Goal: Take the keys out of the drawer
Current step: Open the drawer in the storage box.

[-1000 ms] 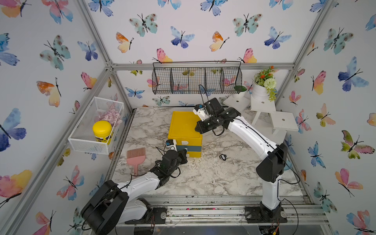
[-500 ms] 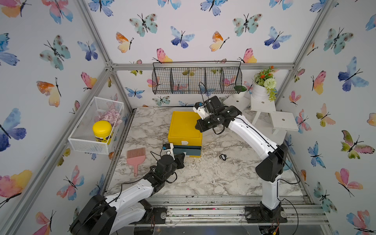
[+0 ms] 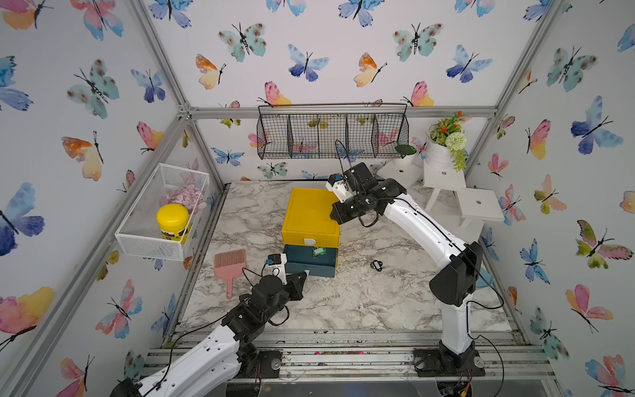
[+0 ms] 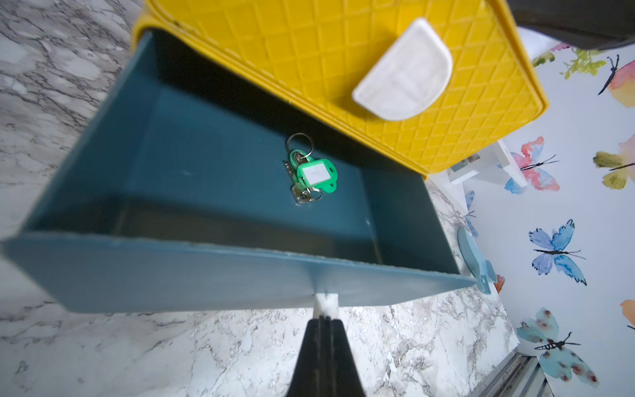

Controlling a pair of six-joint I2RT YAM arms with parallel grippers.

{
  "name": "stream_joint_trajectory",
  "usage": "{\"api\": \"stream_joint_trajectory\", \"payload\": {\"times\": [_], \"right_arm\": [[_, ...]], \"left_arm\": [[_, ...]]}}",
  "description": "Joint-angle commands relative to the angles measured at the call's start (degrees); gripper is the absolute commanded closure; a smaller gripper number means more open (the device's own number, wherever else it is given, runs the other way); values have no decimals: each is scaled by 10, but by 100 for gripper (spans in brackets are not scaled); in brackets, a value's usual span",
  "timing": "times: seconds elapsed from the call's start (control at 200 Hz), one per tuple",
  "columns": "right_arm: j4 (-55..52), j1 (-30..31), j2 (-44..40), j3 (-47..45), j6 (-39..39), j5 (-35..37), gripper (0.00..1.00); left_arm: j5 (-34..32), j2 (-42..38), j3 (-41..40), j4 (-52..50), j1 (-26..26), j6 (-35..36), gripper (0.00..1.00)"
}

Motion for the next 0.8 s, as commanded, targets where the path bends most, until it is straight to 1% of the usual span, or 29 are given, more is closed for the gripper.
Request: {"api": "stream_joint_trajectory", "payload": {"times": [0.0,0.14,0.25,0.466,0.791], "right_arm": [[-10,1,16,17,2,-1,91],[-13,1,22,24,3,-2,91],[-15,1,23,28,3,-4,91],[-16,1,23,32,4,1,91],[-19,1,28,42,4,2,90]], "left_arm": [[-10,-19,3,-65,-26,1,100],[-24,-32,4,-98,-58,-13,100],[-33,-45,3,-122,-72,-26,100],[-45,-74,0,-142,-75,-38,100],[-41,-78,2,-151,-76,-50,100]]}}
